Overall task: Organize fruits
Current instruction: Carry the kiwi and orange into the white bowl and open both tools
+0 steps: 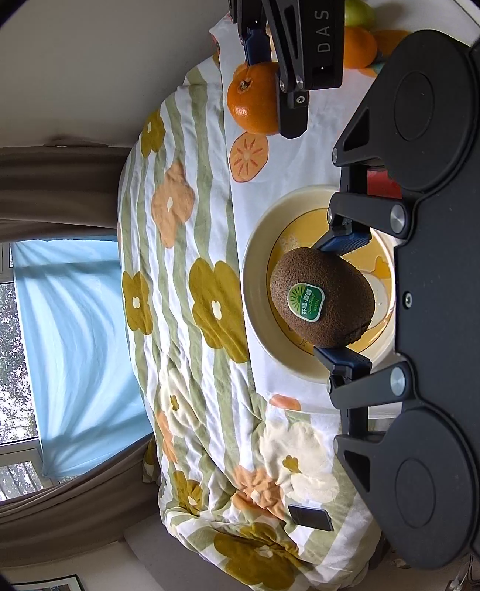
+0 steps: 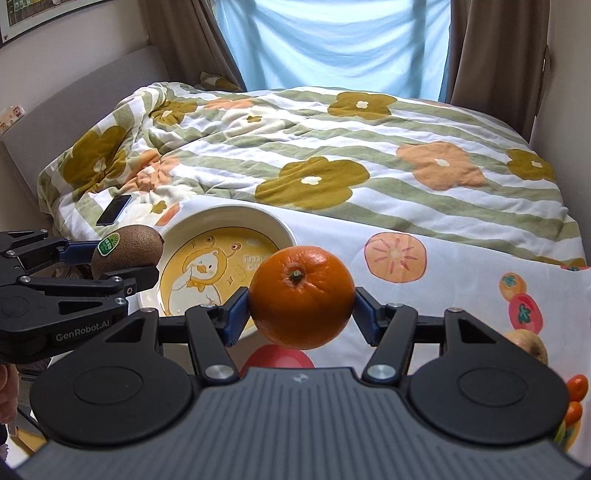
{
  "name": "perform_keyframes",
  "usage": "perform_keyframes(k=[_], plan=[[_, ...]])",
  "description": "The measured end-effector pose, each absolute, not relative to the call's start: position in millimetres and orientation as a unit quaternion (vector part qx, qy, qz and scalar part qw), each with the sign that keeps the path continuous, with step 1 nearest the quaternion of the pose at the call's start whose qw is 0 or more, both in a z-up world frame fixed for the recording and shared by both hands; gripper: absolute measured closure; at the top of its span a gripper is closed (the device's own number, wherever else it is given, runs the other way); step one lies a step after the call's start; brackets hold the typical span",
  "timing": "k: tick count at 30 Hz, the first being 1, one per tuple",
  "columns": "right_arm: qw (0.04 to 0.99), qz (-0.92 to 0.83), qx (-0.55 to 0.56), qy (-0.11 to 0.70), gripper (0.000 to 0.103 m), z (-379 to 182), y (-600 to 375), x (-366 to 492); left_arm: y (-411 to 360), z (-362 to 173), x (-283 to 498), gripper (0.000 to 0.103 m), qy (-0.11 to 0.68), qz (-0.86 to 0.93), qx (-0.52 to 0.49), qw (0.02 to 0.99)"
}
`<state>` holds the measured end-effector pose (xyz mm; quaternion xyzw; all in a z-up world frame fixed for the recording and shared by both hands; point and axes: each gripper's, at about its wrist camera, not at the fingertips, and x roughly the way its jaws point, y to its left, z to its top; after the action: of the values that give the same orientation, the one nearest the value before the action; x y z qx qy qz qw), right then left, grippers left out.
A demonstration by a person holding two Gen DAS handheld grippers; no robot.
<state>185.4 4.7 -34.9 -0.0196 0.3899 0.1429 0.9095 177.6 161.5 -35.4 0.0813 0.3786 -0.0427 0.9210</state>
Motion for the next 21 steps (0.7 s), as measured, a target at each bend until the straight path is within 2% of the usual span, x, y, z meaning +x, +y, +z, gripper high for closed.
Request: perform_keyframes(k=[11, 21], plan=[[0.902, 0.129, -0.038, 0.410, 0.029, -70, 44, 257, 179, -89, 263, 0.048, 0.399, -0.061, 0.124, 0.906], [0.891, 0.129, -0.038, 0.433, 0.028, -88, 53, 285, 172, -116, 285, 0.045, 0.422, -0.085, 0.156, 0.889]])
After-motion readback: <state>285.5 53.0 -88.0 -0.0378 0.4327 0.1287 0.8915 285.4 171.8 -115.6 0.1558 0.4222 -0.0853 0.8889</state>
